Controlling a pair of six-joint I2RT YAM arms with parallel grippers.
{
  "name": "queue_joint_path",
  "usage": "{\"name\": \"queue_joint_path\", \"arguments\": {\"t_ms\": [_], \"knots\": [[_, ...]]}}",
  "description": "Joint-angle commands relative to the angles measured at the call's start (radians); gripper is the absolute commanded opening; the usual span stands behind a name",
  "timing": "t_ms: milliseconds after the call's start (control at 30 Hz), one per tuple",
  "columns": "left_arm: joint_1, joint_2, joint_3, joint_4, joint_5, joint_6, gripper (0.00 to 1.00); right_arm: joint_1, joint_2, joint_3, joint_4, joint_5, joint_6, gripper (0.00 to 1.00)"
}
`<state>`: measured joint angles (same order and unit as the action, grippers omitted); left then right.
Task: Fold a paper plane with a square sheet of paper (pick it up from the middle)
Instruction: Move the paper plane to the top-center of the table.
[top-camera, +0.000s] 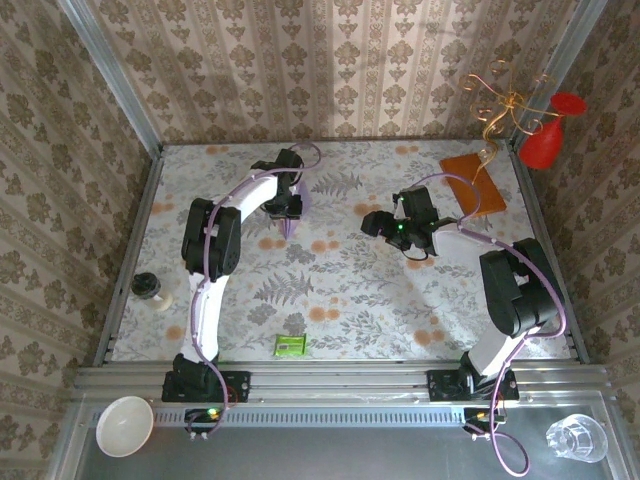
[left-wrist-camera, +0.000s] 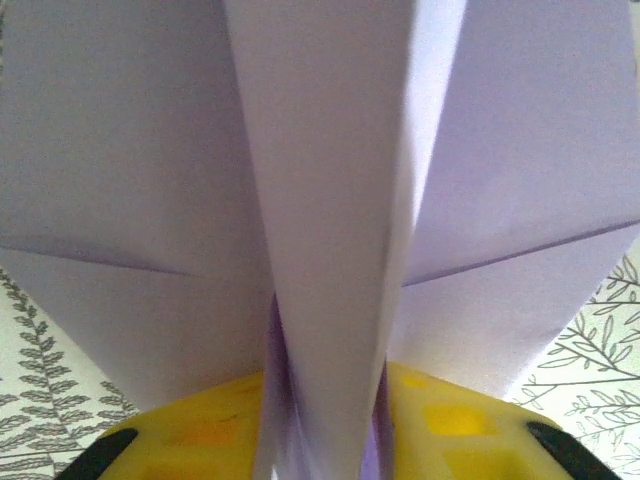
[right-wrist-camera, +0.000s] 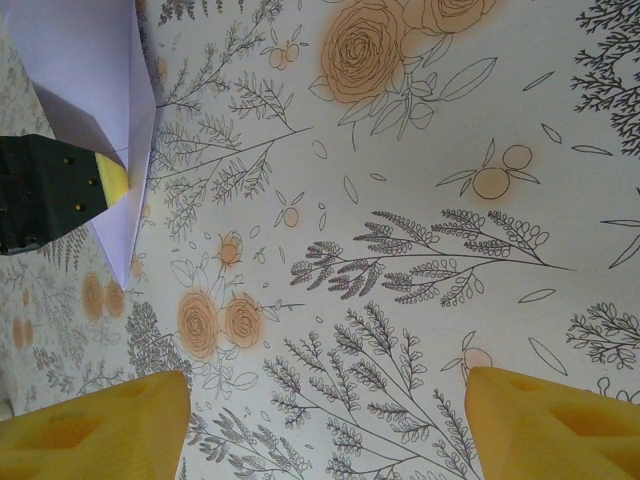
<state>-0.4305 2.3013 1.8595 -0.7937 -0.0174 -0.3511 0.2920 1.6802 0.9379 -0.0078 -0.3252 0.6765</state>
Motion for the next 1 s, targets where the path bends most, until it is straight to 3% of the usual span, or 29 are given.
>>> {"name": "queue_joint_path", "arguments": {"t_ms": [0,267,567,767,967], "knots": [[0.002,0.082,-0.007,-0.041,0.02,-0.028,0.32,-0.007,0.016,0.017,-0.019,-0.005,0.005,0.74],[-0.001,0.081,0.029,-0.055,0.027,-0.037,0.32,-0.007,0.012,0.024,-0.023,-0.005,0.004,0.74],[0.001,-0.027,0.107,-0.097,0.013,-0.065,0.36,-0.008,-0.014,0.036,-0.048,0.01,-0.001,0.75],[0.007,-0.204,0.056,-0.085,0.01,-0.089,0.46,-0.02,-0.109,0.057,-0.129,0.098,-0.043,0.76],[0.044,-0.484,-0.175,0.062,0.017,-0.122,0.55,-0.031,-0.267,0.057,-0.24,0.285,-0.123,0.79]]}}
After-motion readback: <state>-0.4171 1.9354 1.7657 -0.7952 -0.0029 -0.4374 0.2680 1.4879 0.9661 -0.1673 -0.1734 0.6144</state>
